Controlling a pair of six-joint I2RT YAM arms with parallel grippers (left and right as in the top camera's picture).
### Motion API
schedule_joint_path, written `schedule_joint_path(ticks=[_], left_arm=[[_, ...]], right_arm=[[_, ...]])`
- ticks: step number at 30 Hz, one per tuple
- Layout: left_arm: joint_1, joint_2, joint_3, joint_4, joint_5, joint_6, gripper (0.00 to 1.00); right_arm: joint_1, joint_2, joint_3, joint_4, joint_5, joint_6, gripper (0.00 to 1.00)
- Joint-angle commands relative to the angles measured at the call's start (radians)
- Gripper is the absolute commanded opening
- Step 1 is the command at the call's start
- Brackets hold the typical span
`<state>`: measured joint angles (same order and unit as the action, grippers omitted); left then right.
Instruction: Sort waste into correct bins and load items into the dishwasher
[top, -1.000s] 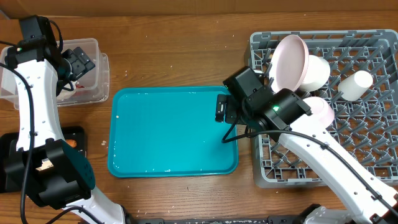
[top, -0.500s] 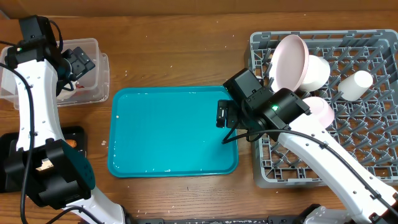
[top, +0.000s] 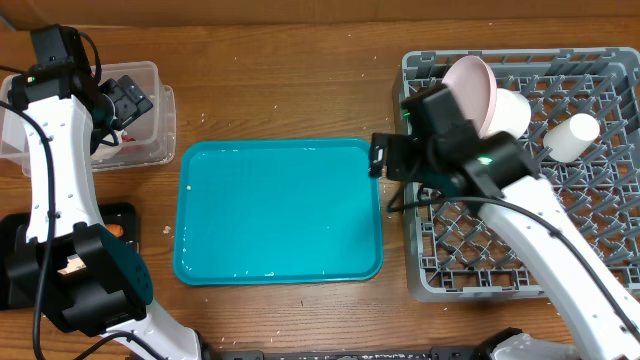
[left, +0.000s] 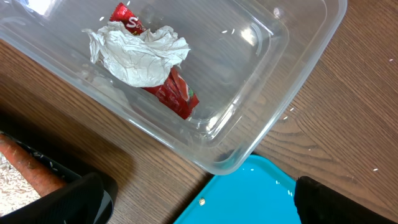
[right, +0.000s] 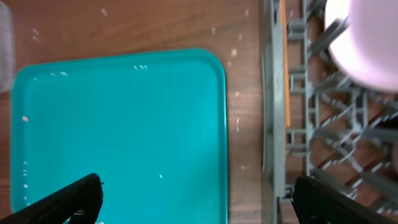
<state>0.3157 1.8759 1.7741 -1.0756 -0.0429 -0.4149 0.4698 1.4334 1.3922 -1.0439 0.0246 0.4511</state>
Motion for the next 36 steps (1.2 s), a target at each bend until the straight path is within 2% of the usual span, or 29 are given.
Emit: schedule_joint_path(ticks=[1, 6, 13, 20, 27, 36], left_arm=[[-0.001, -0.011, 0.024, 0.003, -0.016, 0.011, 1.0], [-0.001, -0.012, 0.024, 0.003, -0.016, 0.011, 1.0], [-0.001, -0.012, 0.024, 0.003, -0.016, 0.011, 1.0], [-0.001, -0.012, 0.024, 0.003, -0.016, 0.011, 1.0], [-0.001, -0.011, 0.024, 0.003, -0.016, 0.011, 1.0], [-0.001, -0.011, 0.024, 0.003, -0.016, 0.011, 1.0]], right_arm=[[-0.038, -0.111, -0.033, 0.027, -0.03, -0.07, 1.0], [-0.096, -0.257, -0.189, 0.138, -0.035, -0.071, 1.0], [-0.246, -0.537, -0.566, 0.381, -0.162, -0.072, 1.0], [-0.367, -0.878, -0.894, 0.648, -0.261, -0.172, 1.0], [-0.428, -1.123, -1.068, 0.731, -0.251, -0.171, 1.0], [-0.492, -1.268, -1.181, 0.792, -0.251, -0.24, 1.0]])
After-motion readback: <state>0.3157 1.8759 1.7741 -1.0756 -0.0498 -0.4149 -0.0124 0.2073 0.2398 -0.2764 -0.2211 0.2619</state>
